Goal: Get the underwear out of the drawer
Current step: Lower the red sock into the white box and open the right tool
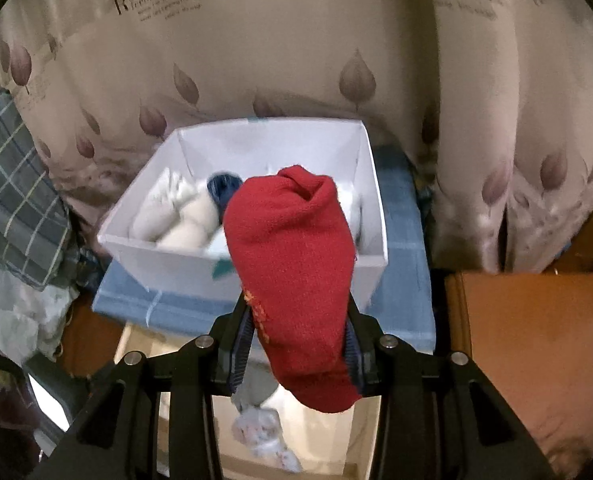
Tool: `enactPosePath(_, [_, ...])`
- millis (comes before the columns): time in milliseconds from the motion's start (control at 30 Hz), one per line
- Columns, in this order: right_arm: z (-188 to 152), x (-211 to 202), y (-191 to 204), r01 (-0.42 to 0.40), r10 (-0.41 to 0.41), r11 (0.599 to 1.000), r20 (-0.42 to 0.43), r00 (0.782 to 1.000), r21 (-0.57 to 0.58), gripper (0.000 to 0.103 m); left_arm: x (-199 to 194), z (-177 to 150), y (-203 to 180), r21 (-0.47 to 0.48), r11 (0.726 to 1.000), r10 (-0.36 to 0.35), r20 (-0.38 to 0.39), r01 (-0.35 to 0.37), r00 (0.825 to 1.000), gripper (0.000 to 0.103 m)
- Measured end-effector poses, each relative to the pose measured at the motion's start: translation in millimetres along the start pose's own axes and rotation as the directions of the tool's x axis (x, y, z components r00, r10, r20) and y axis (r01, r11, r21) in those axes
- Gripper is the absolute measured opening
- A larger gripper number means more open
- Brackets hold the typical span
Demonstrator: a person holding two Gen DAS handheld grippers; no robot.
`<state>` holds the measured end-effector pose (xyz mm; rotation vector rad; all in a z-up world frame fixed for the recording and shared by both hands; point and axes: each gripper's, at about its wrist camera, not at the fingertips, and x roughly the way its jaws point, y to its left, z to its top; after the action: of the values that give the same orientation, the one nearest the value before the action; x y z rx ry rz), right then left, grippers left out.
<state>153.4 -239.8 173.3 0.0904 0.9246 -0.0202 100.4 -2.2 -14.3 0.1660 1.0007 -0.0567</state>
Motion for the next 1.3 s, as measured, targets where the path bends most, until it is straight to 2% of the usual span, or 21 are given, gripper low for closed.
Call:
enactPosePath(300, [57.8,20.5,16.8,0.001,-0.001,1.000,0.026,1.000,-0.026,0.037,2.0,1.1,9.0,-0.044,0.999,-0.017,-0.014,0.017,1.000,0.056])
enactPosePath(533, [79.0,68.0,26.0,0.007,-0.007,1.000,-0.022,1.000,-0.011,0.037,2.7,1.5,11.3,-0.050,0.999,-0.023,-0.017,0.022,1.000,0.056])
enactPosePath(767, [78.3,118.1,26.7,0.022,-0.021,1.000,-0.103,0.994,0.004,0.039,5.0,1.5,11.2,-0.051,0.998,-0.023,-0.025,0.021,0.999,0.056])
enactPosePath(1033, [64.8,142.4,20.4,0.038,-0.034,0.999,-0.161,0.986,0.020,0.042,7.3,1.5,12.9,-0.066,0.997,-0.029,-0.036,0.027,0.999,0.056])
enactPosePath(1200, [58.8,138.8,17.8,0.029,-0.025,0.999,-0.148,0.989,0.021,0.048,7.6,2.6,12.8,-0.066,0.998,-0.026,-0.040,0.024,0.999,0.056])
enactPosePath(1300, [60.1,132.3,20.4,0.035,-0.034,0.999,-0.142,0.989,0.003,0.061,7.6,2.8,12.3,-0.063,0.998,-0.021,-0.044,0.018,0.999,0.056])
